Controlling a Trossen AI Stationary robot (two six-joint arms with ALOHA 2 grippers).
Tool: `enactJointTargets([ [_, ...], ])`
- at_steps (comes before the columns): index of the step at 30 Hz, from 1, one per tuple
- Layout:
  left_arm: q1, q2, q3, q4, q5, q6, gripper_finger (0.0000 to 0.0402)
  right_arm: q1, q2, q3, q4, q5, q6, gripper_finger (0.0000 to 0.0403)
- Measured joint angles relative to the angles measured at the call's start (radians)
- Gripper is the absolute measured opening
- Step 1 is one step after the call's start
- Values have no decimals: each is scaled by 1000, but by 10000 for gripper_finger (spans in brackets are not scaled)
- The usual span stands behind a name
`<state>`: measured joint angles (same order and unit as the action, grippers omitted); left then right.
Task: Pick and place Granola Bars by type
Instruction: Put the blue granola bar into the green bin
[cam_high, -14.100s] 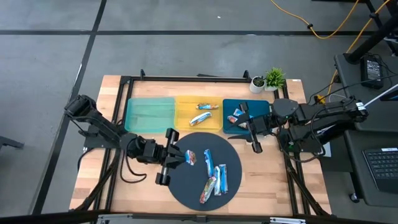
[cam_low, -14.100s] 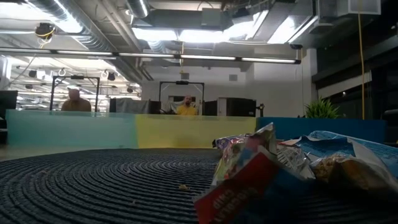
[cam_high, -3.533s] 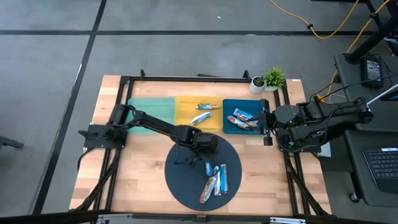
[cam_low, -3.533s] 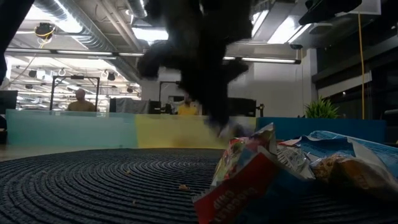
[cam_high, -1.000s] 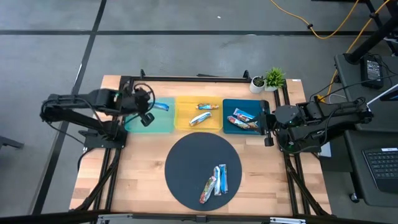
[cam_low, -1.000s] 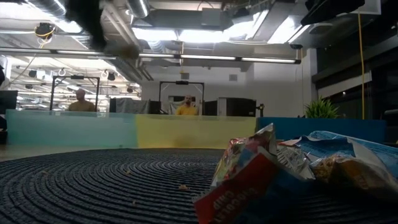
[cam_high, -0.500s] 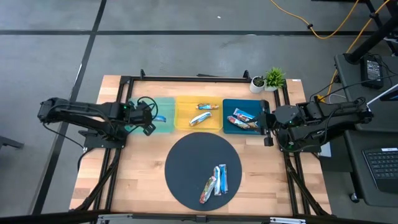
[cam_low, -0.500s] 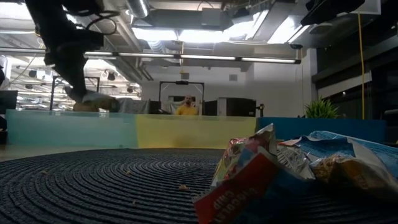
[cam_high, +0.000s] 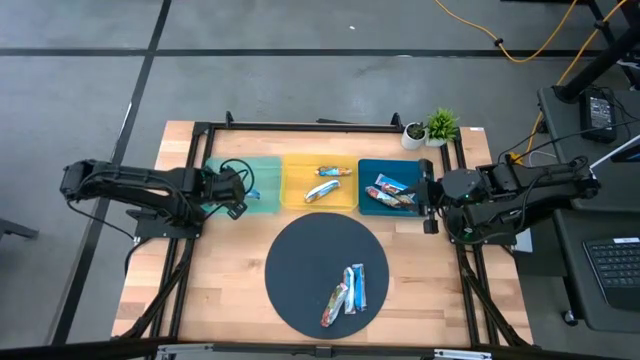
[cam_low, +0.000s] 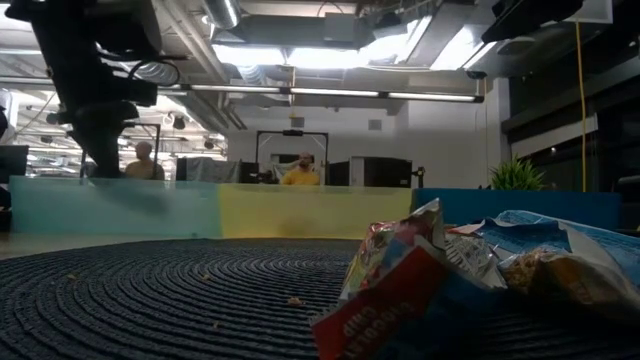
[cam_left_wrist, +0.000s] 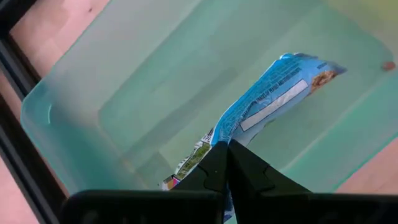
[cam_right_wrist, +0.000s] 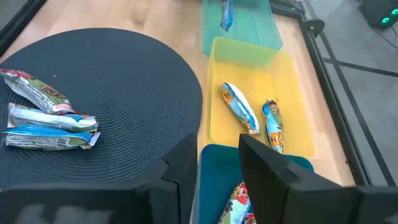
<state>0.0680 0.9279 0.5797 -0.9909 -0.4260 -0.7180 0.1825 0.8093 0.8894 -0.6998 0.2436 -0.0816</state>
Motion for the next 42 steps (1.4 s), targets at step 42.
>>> enactJointTargets([
  [42,-280,1,68,821,15,154,73,235,238,0,105,-247,-267,128],
])
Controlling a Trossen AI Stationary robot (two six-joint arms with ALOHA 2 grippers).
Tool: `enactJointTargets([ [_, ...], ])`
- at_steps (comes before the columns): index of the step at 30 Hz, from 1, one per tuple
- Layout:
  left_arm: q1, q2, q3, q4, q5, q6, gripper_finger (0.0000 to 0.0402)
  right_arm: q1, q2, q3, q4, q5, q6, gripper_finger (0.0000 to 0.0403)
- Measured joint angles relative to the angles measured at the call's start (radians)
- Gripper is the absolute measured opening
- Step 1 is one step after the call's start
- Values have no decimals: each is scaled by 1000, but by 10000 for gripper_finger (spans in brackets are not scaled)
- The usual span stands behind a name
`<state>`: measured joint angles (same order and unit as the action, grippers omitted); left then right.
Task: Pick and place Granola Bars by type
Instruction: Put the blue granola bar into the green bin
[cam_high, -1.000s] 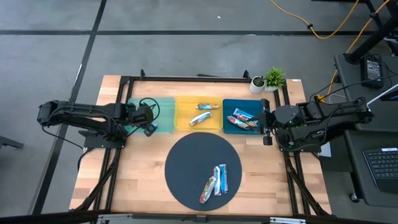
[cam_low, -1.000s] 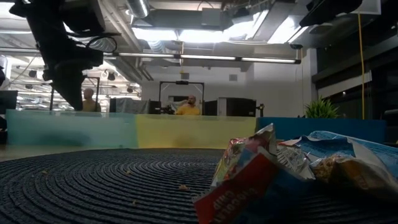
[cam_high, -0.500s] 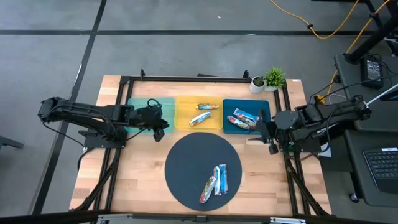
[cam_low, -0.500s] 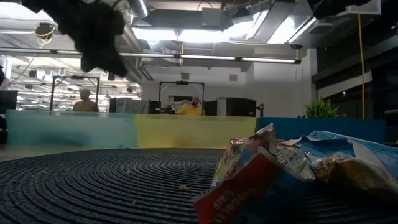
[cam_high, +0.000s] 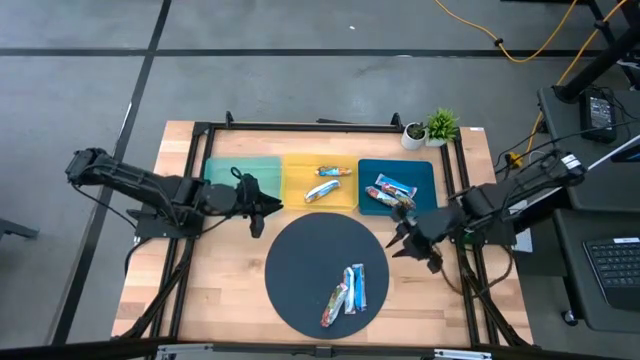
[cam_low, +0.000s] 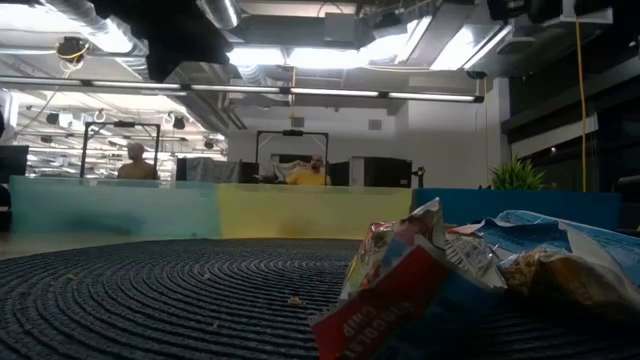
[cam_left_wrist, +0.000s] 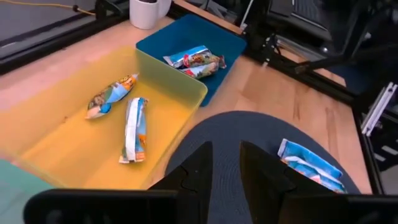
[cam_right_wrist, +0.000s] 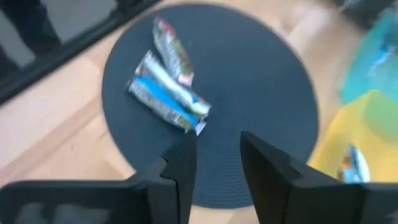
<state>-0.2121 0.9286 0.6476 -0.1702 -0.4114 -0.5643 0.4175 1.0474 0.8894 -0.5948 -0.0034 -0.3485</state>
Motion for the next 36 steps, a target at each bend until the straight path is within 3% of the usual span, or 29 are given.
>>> enactJointTargets([
  [7,-57,14,1,-1,-42,-52,72,13,152,0,6,-45,-33,210],
  [13,-90,38,2,3,-42,-55,72,35,289,0,35,46,-99,278],
  [17,-107,59,2,1,-41,-62,72,53,370,4,84,104,-106,280],
  [26,-141,103,1,21,-35,-70,72,54,544,82,85,108,-213,249],
  [36,-163,112,1,21,-35,-78,72,53,682,144,99,32,-382,233],
])
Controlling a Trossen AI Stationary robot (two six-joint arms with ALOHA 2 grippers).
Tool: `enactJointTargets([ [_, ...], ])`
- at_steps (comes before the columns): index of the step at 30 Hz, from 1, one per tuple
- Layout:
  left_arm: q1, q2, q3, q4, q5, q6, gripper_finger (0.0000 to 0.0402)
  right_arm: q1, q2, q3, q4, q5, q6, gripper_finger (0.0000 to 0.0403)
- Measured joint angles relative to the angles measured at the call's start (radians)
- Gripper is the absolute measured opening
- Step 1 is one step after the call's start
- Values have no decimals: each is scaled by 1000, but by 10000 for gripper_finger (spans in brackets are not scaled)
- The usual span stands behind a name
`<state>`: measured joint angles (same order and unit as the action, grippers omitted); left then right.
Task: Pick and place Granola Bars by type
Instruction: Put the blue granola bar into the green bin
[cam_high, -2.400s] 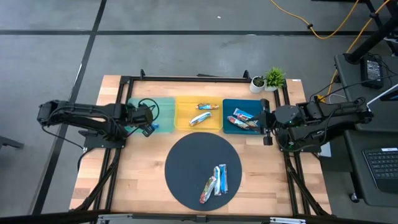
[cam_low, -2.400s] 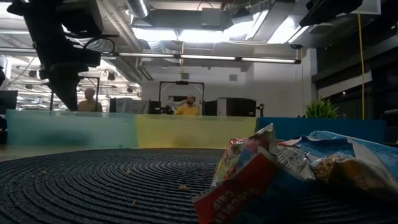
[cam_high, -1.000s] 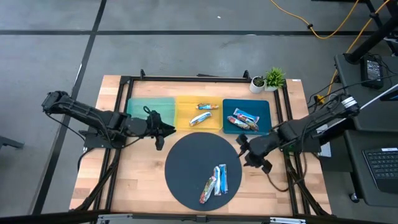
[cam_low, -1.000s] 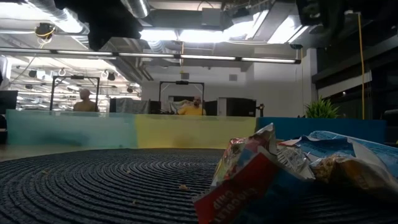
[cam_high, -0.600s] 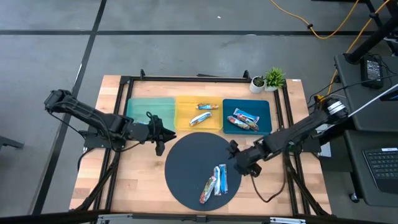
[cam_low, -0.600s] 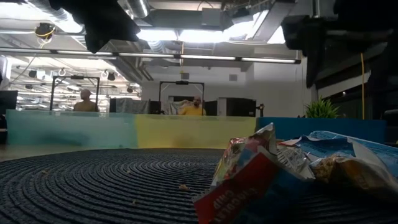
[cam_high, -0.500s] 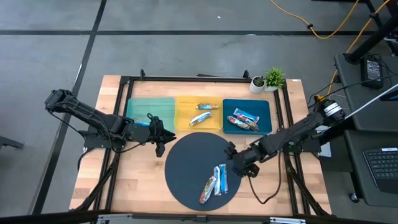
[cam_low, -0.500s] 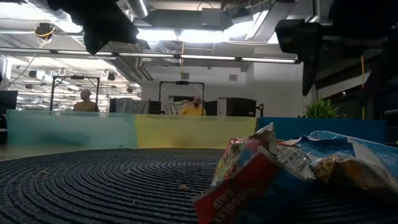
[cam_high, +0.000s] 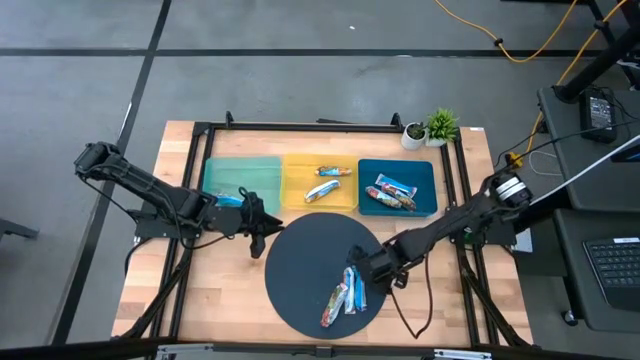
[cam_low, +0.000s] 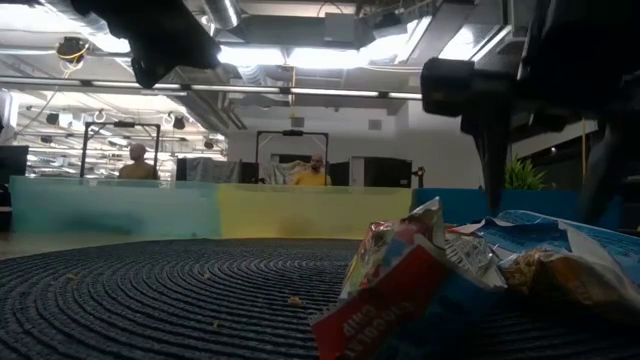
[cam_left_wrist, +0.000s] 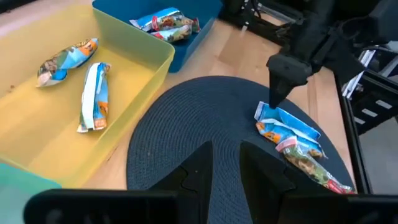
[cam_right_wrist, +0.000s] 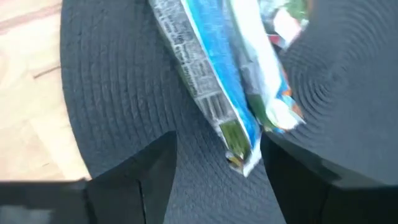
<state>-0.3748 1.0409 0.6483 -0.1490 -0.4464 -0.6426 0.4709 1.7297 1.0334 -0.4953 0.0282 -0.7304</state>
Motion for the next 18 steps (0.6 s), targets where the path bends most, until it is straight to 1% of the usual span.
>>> enactJointTargets([
  [5,-4,0,0,3,1,0,72,0,49,8,36,-3,-41,218],
  [10,-4,0,0,10,1,0,72,-4,65,9,63,3,-65,194],
  [14,-4,0,0,11,2,0,72,-7,65,9,82,22,-65,152],
  [18,-4,0,0,12,2,1,72,-8,65,9,82,22,-65,91],
])
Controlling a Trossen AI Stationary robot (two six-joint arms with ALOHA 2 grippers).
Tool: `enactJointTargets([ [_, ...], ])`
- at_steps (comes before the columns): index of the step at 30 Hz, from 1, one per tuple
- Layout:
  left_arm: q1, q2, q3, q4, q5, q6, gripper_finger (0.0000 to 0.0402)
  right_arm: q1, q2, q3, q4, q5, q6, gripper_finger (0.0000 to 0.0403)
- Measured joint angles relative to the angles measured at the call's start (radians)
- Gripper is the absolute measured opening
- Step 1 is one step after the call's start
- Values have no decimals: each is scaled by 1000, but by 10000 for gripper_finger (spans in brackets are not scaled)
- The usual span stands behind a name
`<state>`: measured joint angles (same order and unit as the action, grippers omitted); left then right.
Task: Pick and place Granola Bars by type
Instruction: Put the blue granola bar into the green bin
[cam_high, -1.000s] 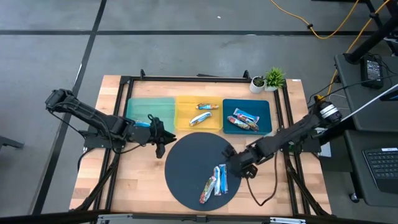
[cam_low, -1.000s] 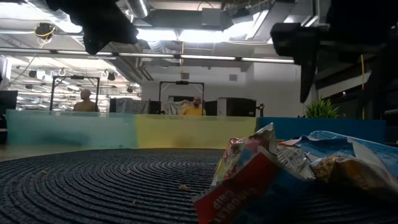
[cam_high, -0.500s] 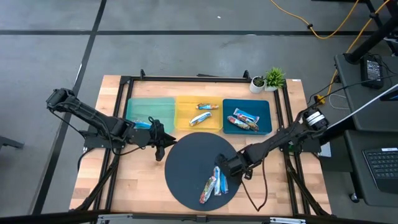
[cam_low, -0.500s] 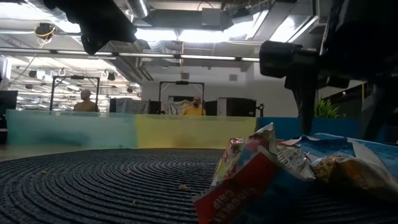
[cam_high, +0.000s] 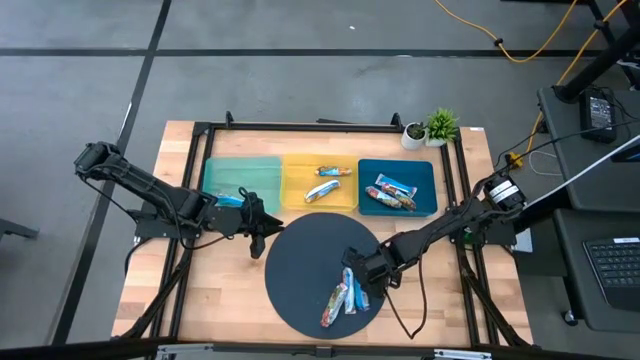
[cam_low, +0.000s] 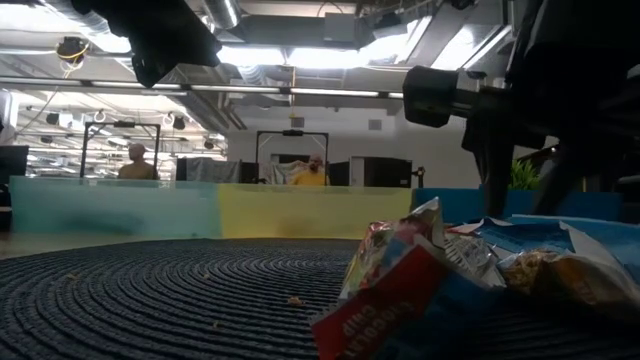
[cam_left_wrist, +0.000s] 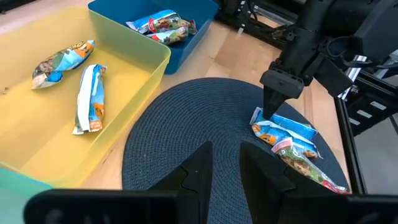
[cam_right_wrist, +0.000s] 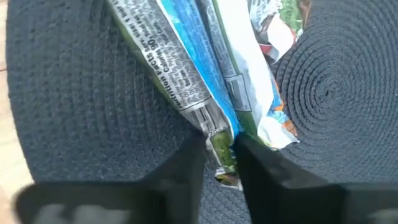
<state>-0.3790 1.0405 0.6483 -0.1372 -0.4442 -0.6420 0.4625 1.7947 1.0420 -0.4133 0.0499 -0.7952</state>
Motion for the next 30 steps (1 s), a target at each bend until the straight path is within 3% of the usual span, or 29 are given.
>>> enactJointTargets([
  [4,0,0,0,0,0,0,72,0,0,0,-2,1,5,25],
  [6,0,0,0,4,0,0,72,0,-4,6,-25,1,18,12],
  [11,0,0,0,8,0,0,72,-30,-59,62,-150,45,220,25],
  [16,0,0,0,7,-7,13,72,-89,-180,125,-265,45,453,8],
  [24,0,0,0,7,-14,36,72,-182,-424,170,-213,38,954,11],
  [30,0,0,0,7,-18,35,72,-237,-557,171,-138,35,1130,9],
])
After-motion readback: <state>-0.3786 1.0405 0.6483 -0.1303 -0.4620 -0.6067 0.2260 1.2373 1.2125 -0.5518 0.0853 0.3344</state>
